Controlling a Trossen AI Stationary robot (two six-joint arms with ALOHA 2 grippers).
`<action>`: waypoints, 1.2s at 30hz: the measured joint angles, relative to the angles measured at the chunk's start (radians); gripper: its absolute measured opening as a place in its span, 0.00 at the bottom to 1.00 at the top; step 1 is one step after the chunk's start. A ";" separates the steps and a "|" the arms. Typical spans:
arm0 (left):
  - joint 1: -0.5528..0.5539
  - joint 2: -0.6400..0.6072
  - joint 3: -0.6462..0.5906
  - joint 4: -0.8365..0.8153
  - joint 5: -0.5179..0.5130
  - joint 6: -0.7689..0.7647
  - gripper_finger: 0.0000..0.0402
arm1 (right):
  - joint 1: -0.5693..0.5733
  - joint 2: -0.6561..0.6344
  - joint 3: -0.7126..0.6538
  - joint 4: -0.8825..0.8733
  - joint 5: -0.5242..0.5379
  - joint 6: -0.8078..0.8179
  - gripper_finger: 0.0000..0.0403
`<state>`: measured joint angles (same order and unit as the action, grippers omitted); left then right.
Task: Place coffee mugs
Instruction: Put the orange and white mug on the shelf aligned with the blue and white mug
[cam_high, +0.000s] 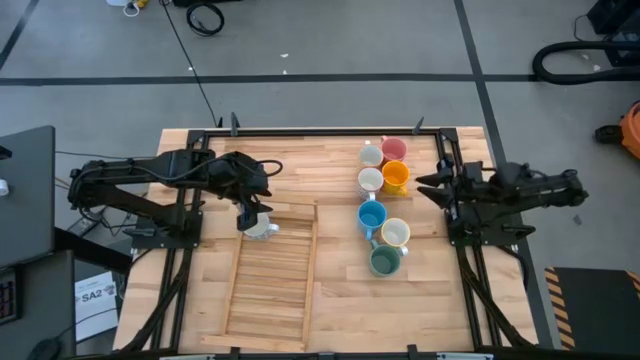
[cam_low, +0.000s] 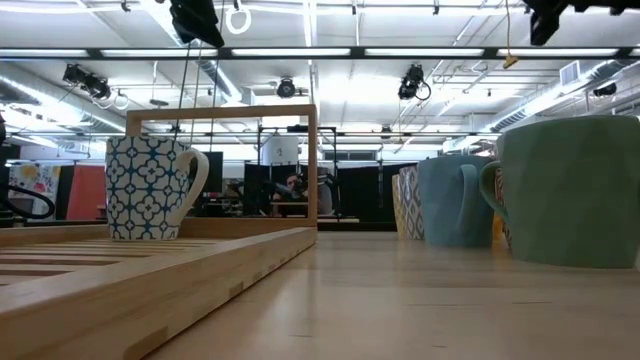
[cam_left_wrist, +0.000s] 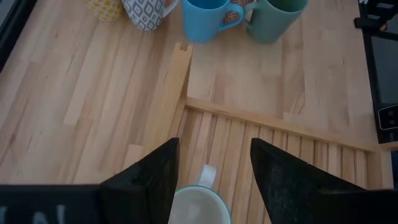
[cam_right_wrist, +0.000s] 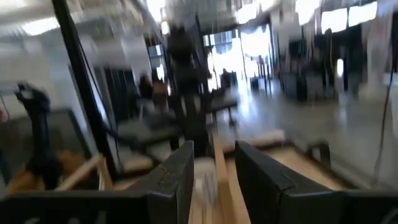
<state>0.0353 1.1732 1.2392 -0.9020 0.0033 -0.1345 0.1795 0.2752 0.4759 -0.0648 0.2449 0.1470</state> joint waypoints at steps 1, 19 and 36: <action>0.000 0.000 0.000 0.000 0.000 0.000 0.51 | 0.000 0.028 0.042 -0.068 0.000 0.024 0.30; 0.000 0.000 0.000 -0.001 0.000 0.000 0.51 | 0.000 0.402 0.314 -0.720 -0.042 0.403 0.30; 0.000 0.000 0.000 -0.001 0.000 -0.001 0.51 | 0.000 0.625 0.314 -0.823 -0.127 0.583 0.30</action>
<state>0.0353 1.1732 1.2388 -0.9028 0.0036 -0.1356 0.1791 0.9000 0.7895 -0.8879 0.1177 0.7300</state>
